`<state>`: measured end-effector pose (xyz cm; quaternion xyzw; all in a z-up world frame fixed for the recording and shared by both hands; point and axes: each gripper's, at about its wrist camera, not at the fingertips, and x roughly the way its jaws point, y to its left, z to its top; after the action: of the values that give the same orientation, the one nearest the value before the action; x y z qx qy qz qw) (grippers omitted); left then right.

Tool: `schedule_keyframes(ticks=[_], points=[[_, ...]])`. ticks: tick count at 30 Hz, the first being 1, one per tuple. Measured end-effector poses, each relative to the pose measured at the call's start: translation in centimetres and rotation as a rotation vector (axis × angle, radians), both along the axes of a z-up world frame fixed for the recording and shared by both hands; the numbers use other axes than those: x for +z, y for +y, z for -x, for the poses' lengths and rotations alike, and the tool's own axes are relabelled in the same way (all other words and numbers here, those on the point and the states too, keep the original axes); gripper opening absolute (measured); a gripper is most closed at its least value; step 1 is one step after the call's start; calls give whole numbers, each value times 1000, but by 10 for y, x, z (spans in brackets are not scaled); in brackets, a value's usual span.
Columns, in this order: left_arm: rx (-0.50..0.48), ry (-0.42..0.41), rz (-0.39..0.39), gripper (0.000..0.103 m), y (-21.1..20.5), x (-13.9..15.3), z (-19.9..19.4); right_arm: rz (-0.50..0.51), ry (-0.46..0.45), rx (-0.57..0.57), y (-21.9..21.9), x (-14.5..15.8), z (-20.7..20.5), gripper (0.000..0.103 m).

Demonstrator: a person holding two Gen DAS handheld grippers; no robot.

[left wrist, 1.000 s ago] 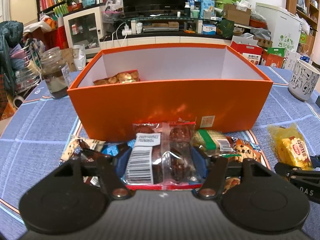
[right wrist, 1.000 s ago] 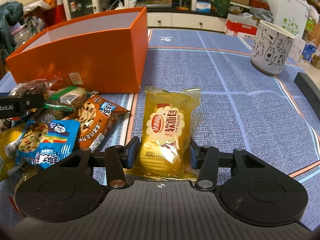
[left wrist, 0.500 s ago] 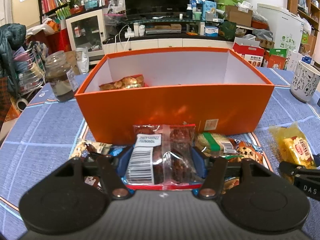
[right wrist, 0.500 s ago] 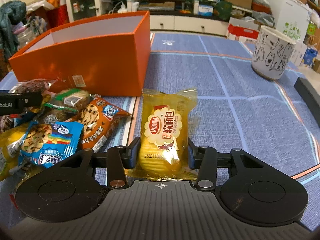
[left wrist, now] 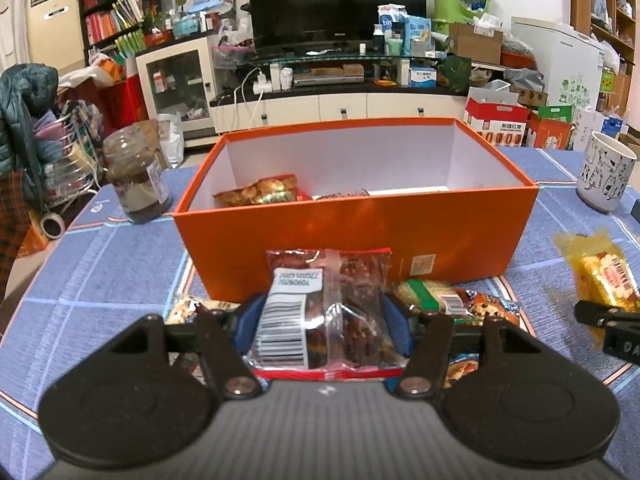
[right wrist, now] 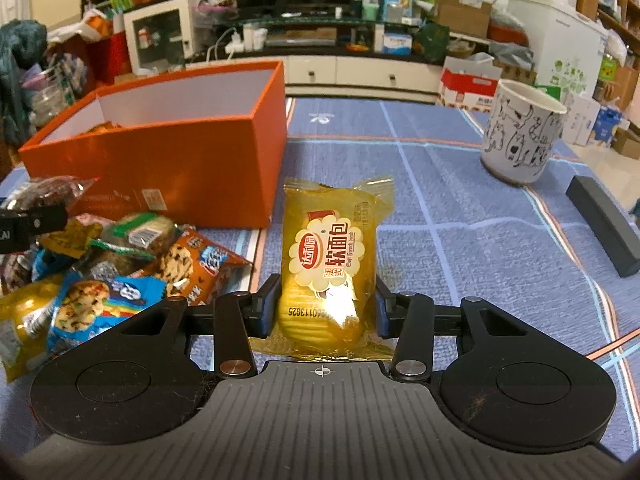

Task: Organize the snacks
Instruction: 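Lift the yellow bread pack and the clear cake bag over the orange box, then open both tools to drop the two packs into the orange box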

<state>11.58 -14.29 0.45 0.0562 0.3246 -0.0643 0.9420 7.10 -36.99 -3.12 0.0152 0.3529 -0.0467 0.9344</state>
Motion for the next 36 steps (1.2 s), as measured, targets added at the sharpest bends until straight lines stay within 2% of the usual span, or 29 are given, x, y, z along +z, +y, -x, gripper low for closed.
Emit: schedule_keyframes(ticks=[13,18,25,29,36], points=[[5,-33,30,62,14,19,19,-8,-74,-29,2,33,17,31],[2,-48,56,62,20,28,27,-29,-108,-9,14,45,22,31],[6,-87,119,62,46,57,35,-71,-169,54,39,72,16,31],[20,-105,135,62,58,71,19,-100,-174,96,51,82,-7,31],[7,-101,174,62,44,80,-47,-102,-155,122,63,88,-67,31]])
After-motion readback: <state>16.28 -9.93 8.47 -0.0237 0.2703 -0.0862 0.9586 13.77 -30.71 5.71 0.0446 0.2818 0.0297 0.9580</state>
